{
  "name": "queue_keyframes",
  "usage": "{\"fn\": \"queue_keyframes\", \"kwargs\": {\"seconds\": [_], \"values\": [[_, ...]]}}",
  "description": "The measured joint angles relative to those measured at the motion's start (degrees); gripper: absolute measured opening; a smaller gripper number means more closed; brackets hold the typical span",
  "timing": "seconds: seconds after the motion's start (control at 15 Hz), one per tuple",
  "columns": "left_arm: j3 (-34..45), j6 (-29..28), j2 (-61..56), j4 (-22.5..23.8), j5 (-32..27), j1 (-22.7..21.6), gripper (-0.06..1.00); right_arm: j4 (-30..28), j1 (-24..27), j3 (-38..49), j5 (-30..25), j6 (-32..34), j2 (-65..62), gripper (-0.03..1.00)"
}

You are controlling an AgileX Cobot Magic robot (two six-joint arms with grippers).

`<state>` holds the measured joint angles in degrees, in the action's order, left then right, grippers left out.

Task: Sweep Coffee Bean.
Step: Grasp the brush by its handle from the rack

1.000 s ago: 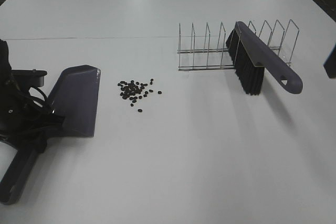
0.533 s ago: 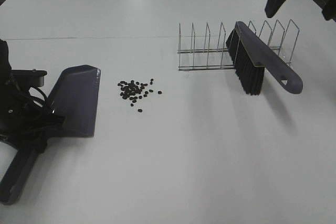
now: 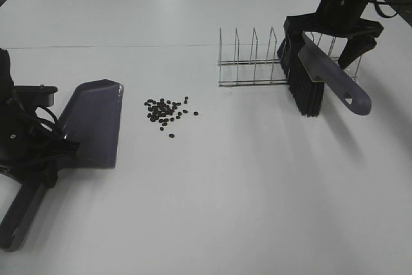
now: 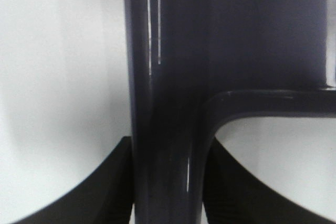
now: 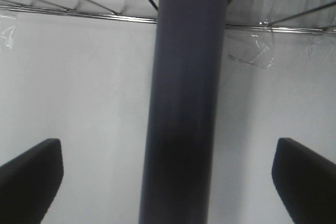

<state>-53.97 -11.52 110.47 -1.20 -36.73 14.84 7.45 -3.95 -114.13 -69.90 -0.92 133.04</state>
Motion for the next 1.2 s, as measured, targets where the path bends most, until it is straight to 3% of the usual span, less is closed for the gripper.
{"fn": "queue_keyframes", "kwargs": {"seconds": [0.6, 0.73, 0.8, 1.07, 1.13, 1.2], "values": [[0.0, 0.0, 0.0, 0.0, 0.2, 0.0, 0.34, 0.2, 0.0, -3.2, 0.1, -0.1, 6.7, 0.91], [0.0, 0.0, 0.0, 0.0, 0.4, 0.0, 0.34, 0.2, 0.0, -3.2, 0.1, -0.4, 6.8, 0.71], [0.0, 0.0, 0.0, -0.1, 0.4, 0.0, 0.34, -0.5, 0.0, -3.2, 0.1, -0.5, 6.8, 0.52], [0.0, 0.0, 0.0, -0.1, 0.5, 0.0, 0.34, -4.0, -0.2, -3.2, 0.1, -0.1, 5.9, 0.48], [0.0, 0.0, 0.0, -0.1, 0.5, 0.0, 0.34, -4.1, -0.2, -3.2, -0.1, -0.1, 5.4, 0.31], [0.0, 0.0, 0.0, -0.1, 0.5, 0.0, 0.34, -3.0, -0.2, -3.2, -0.1, -0.2, 5.0, 0.29]]}}
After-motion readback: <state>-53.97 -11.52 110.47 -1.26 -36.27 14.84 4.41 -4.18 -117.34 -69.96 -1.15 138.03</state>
